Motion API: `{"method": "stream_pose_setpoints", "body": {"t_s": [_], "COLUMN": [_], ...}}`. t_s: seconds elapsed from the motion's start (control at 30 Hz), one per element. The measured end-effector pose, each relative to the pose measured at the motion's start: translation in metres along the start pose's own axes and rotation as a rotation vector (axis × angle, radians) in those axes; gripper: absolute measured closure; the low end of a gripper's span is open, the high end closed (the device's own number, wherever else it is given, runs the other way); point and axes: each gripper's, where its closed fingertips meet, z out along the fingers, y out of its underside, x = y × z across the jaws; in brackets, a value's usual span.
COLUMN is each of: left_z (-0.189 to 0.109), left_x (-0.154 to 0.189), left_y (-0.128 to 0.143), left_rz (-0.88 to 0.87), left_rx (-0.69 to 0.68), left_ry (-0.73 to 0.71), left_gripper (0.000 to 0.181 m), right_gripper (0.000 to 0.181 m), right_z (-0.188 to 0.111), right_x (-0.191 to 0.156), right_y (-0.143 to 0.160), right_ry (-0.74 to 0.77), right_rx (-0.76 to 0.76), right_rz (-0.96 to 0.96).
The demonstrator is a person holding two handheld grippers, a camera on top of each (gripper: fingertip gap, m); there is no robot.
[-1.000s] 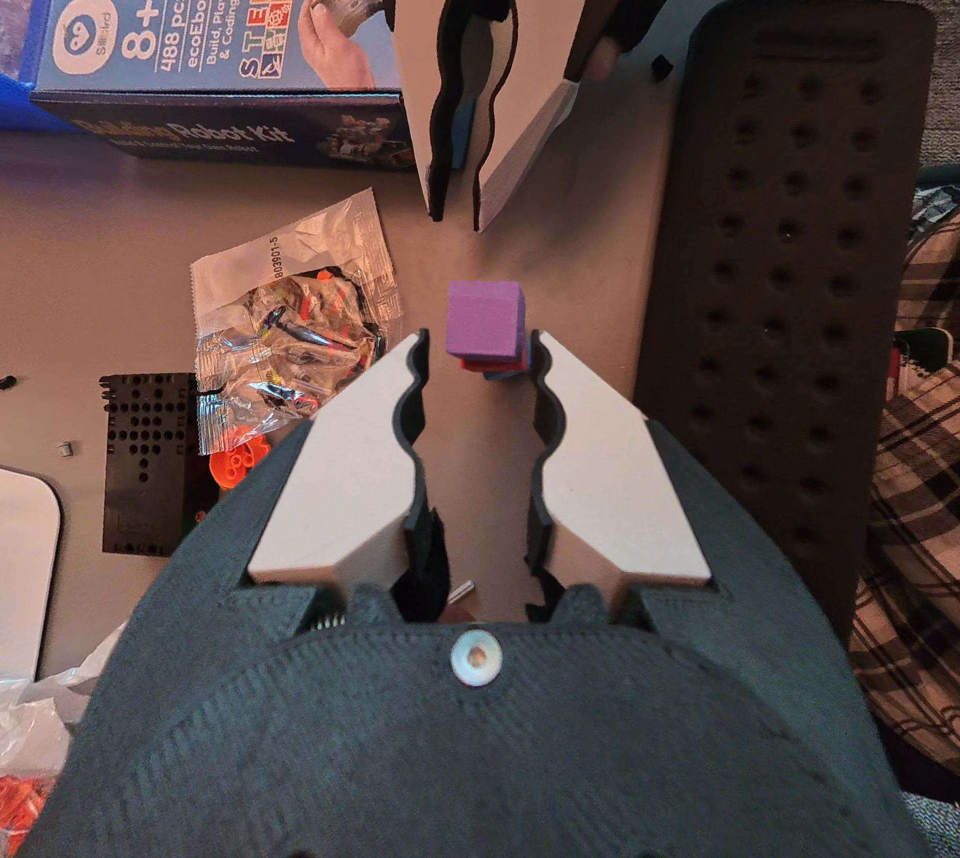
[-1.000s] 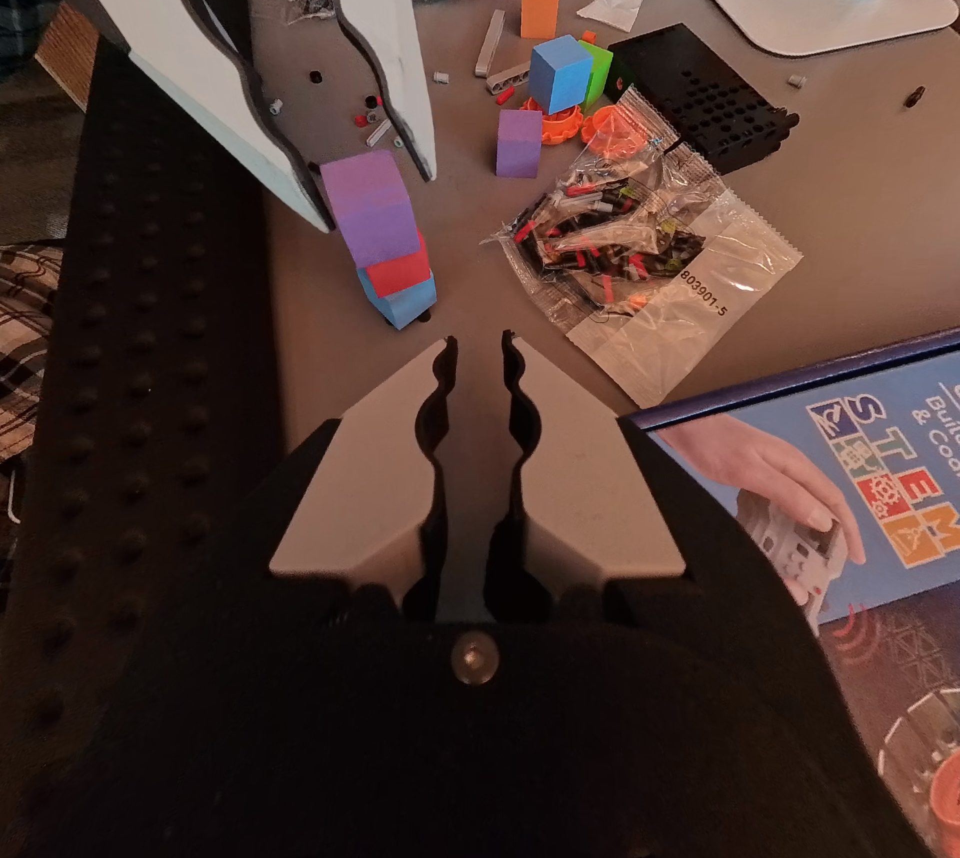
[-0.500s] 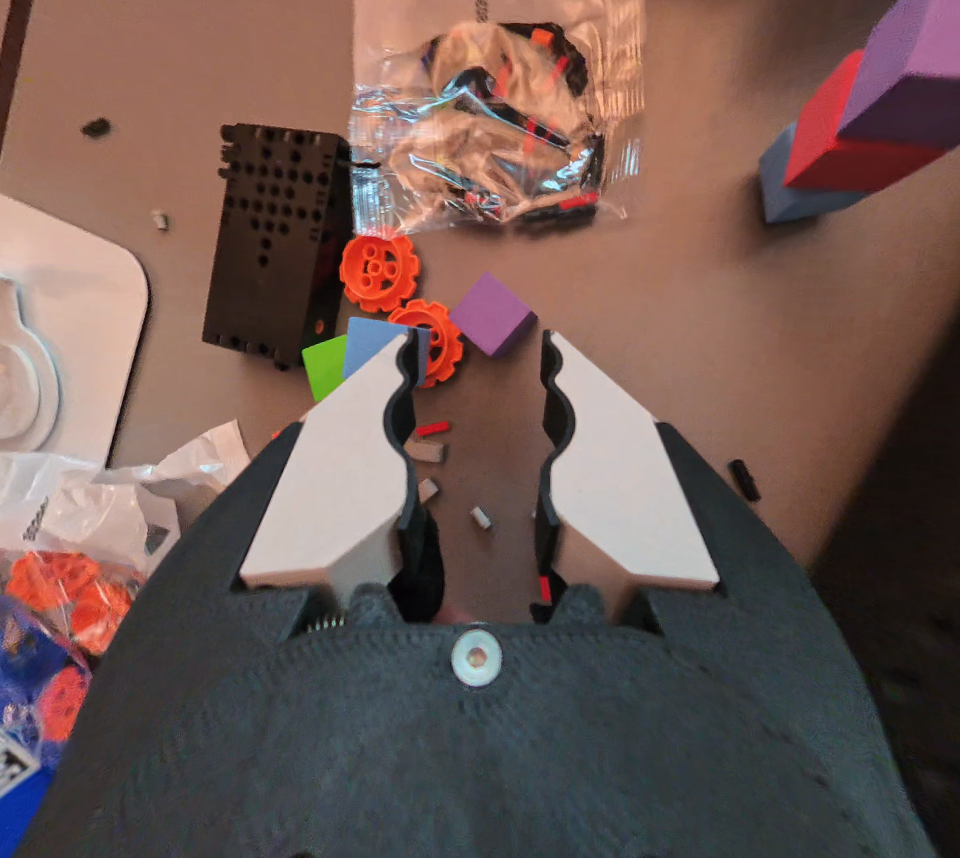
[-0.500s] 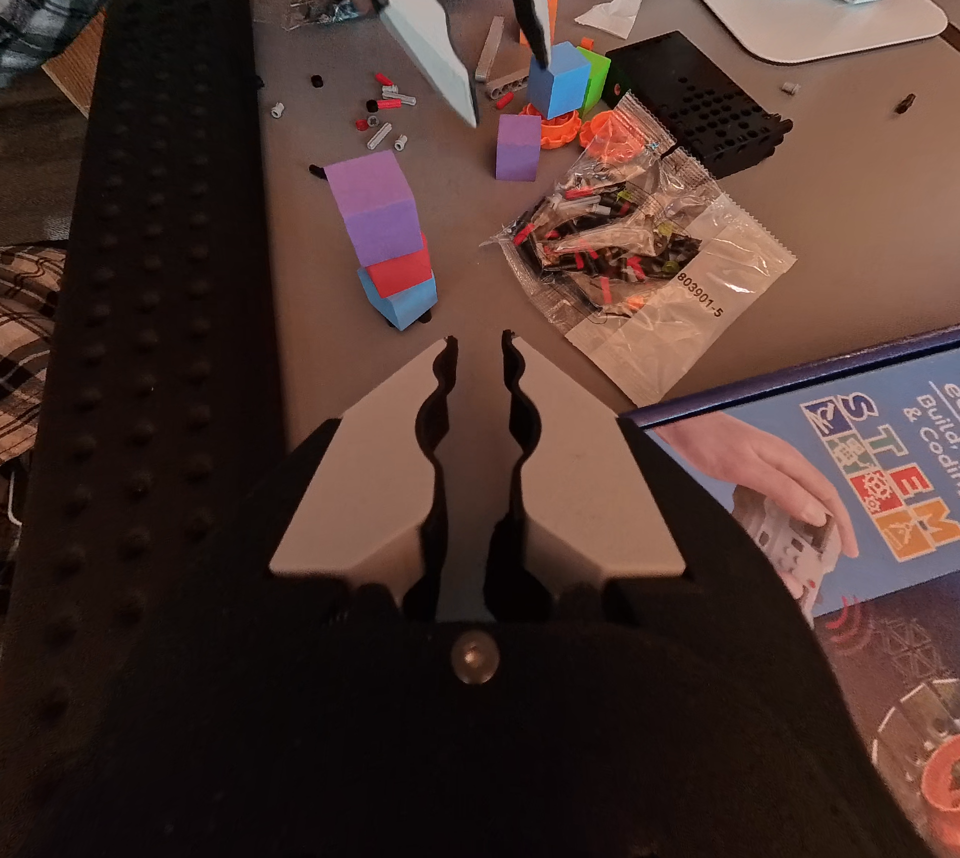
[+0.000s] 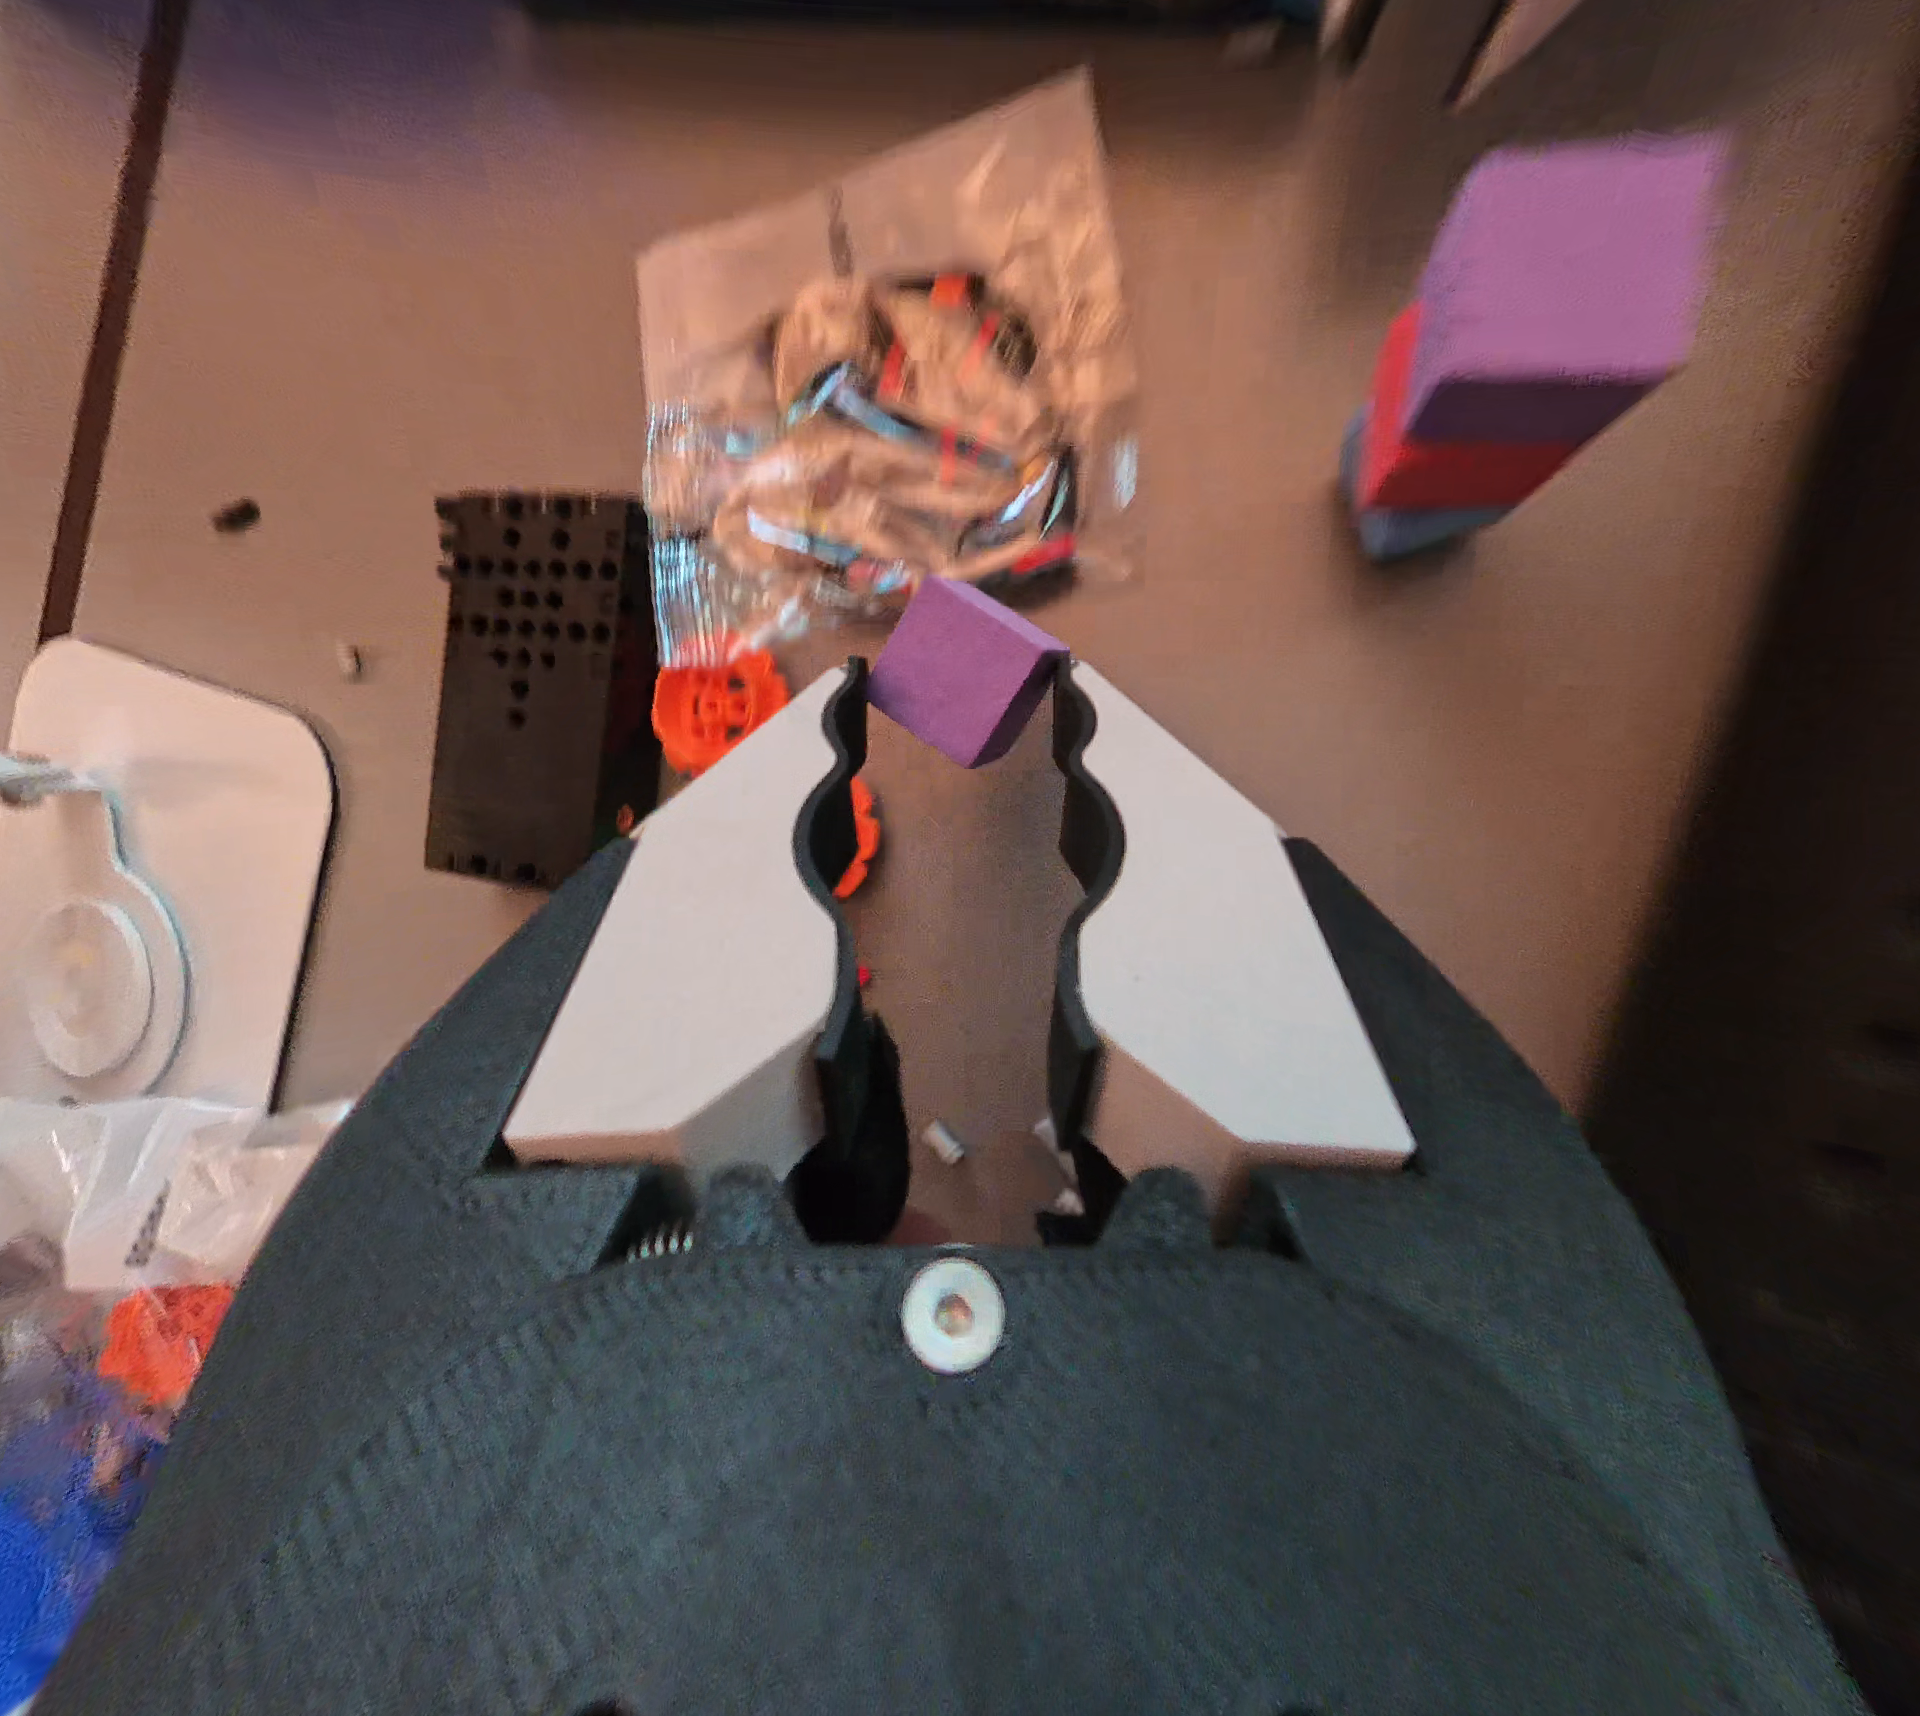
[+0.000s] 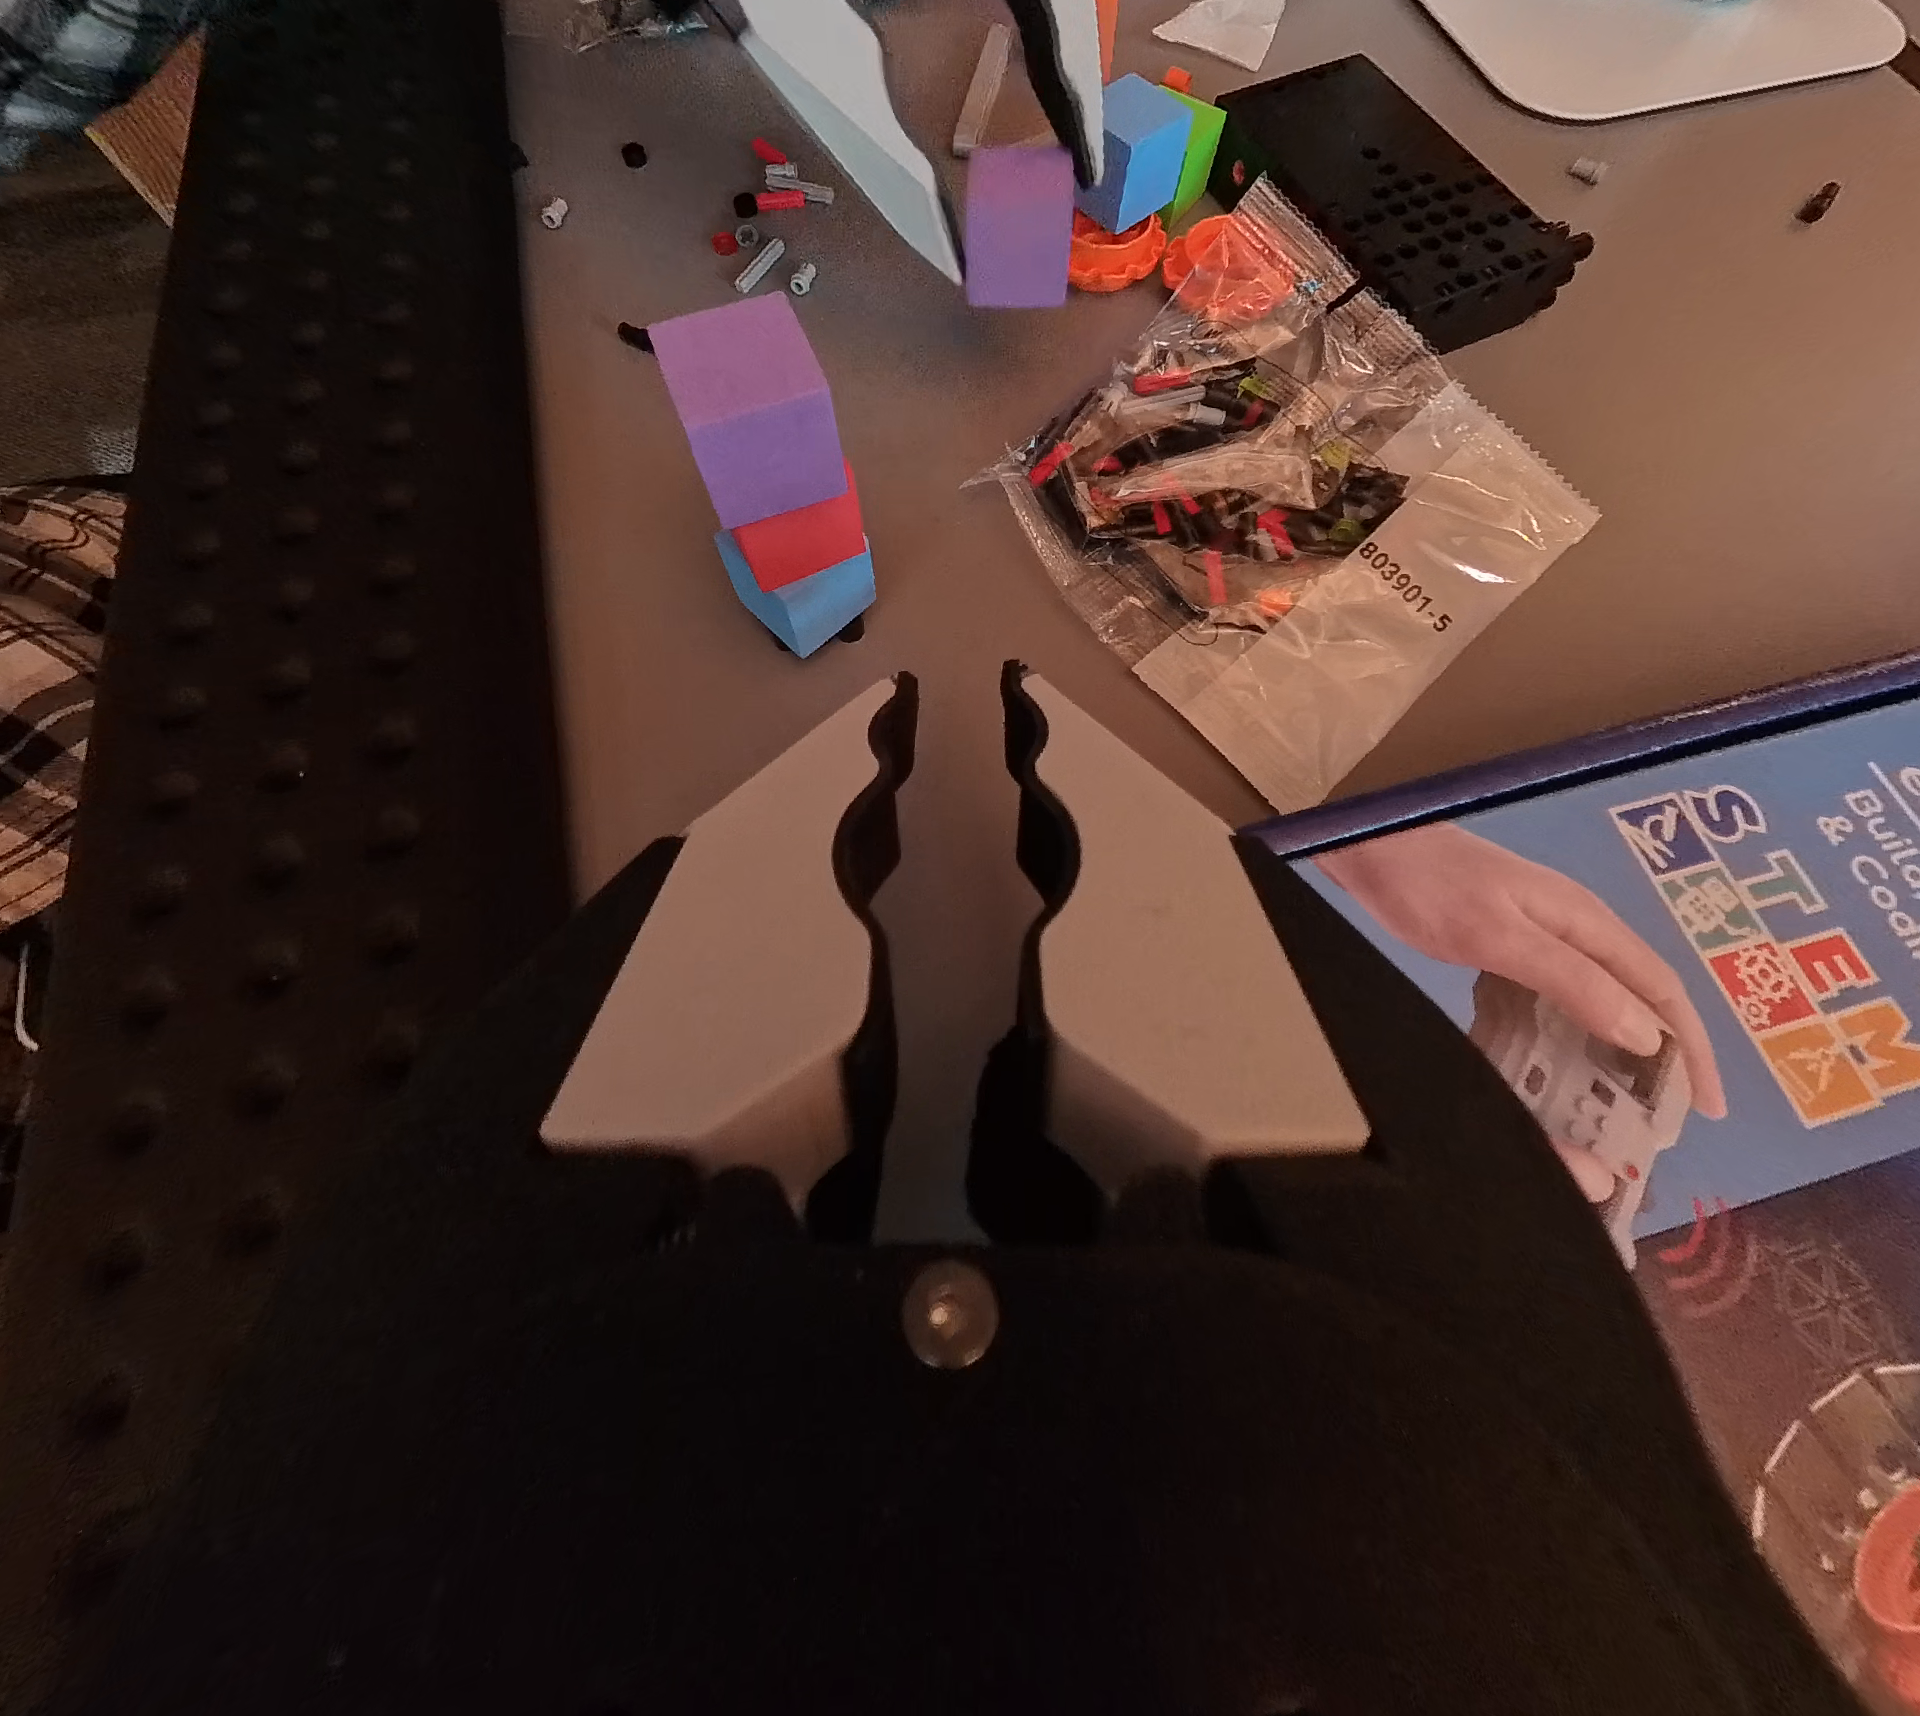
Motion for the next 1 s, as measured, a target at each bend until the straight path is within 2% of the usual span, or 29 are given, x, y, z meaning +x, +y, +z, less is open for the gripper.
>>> {"method": "stream_pose_setpoints", "body": {"t_s": [0.17,0.3,0.6,0.77,0.93,1.0], "left_z": [-0.039,-0.045,-0.026,-0.048,-0.05,-0.038], "left_x": [0.035,0.057,0.064,0.055,-0.002,-0.032], "left_y": [-0.064,-0.082,-0.067,-0.065,-0.027,0.004], "left_rz": [0.095,0.176,0.173,0.138,-0.028,-0.095], "left_rx": [0.144,0.128,0.031,0.094,0.082,-0.012], "left_ry": [0.086,0.112,0.121,0.133,0.043,-0.057], "left_gripper": [0.147,0.148,0.143,0.129,0.128,0.129], "right_gripper": [0.166,0.166,0.166,0.166,0.166,0.166], "right_z": [0.0,-0.002,-0.004,-0.005,-0.005,-0.005], "right_x": [0.0,0.0,-0.002,-0.002,-0.002,-0.002], "right_y": [-0.001,-0.001,-0.002,-0.003,-0.003,-0.003], "right_ry": [-0.001,-0.001,-0.005,-0.004,-0.006,-0.007], "right_rx": [0.003,0.009,0.02,0.026,0.026,0.025], "right_rz": [0.0,0.004,0.004,0.003,0.002,0.003]}}
